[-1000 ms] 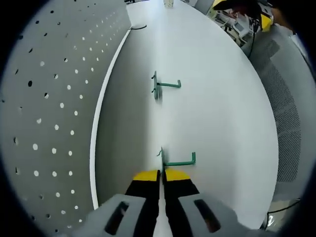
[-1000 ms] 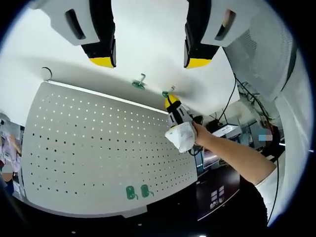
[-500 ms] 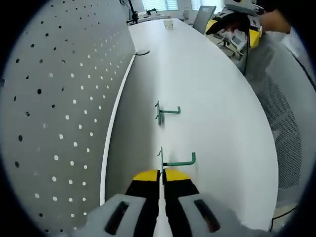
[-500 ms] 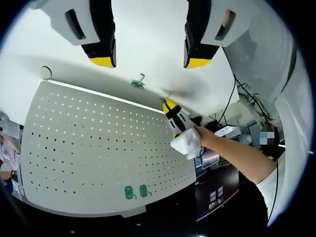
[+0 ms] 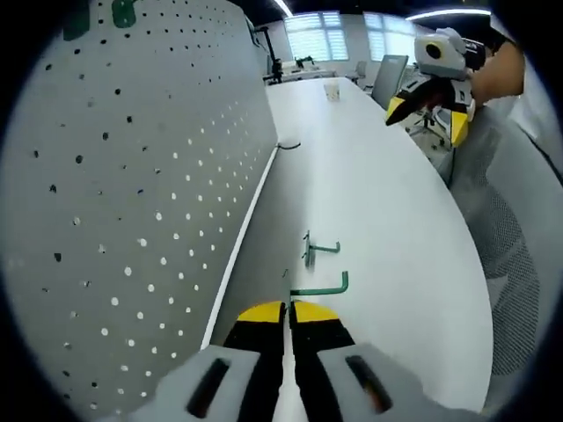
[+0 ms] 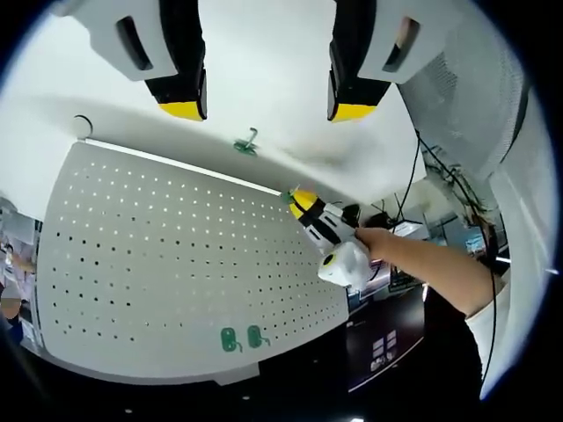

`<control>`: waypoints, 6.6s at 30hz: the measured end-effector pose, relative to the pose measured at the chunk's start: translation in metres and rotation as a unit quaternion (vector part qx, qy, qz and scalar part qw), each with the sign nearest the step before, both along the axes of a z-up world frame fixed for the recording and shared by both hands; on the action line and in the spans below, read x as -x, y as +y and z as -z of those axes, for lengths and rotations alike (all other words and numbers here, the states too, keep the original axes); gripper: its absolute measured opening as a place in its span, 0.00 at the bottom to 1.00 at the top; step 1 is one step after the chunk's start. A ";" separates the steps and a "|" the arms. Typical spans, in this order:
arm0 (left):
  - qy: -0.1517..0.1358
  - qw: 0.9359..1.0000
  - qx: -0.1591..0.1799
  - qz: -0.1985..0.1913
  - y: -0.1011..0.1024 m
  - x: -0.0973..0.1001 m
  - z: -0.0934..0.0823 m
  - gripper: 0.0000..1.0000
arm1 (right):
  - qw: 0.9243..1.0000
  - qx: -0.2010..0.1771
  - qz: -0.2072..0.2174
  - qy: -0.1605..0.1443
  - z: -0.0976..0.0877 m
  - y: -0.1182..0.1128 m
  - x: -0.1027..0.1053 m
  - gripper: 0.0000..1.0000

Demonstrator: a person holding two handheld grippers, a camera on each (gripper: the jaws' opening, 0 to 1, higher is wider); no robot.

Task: Insert the hook assembly into the mounting plate slot until the hook locks in place.

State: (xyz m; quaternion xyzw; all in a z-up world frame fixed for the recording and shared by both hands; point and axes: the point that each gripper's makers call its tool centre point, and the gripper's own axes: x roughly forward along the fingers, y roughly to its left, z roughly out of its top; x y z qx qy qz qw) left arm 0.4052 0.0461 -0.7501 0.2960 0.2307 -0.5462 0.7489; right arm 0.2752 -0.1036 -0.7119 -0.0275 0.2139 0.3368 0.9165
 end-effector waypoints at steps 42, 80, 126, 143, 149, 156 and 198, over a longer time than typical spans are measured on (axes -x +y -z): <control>-0.078 0.966 0.208 -0.134 0.000 0.028 -0.086 0.01 | 1.000 -0.019 -0.002 -0.018 -0.012 0.005 0.000 0.54; -0.098 0.909 0.343 -0.218 0.011 0.051 -0.134 0.02 | 0.991 -0.073 -0.027 -0.106 -0.056 0.016 0.000 0.52; -0.103 0.908 0.354 -0.198 -0.045 0.073 -0.149 0.02 | 0.973 -0.148 -0.057 -0.169 -0.118 0.049 -0.007 0.38; -0.097 0.904 0.369 -0.193 -0.063 0.090 -0.159 0.02 | 0.966 -0.188 -0.059 -0.169 -0.136 0.060 -0.010 0.28; -0.099 0.905 0.369 -0.188 -0.068 0.097 -0.160 0.02 | 0.964 -0.194 -0.065 -0.168 -0.138 0.066 -0.010 0.25; -0.101 0.905 0.370 -0.186 -0.069 0.101 -0.161 0.02 | 0.964 -0.199 -0.076 -0.161 -0.139 0.075 -0.011 0.17; -0.097 0.906 0.369 -0.185 -0.074 0.107 -0.162 0.02 | 0.967 -0.205 -0.001 -0.152 -0.138 0.075 -0.017 0.01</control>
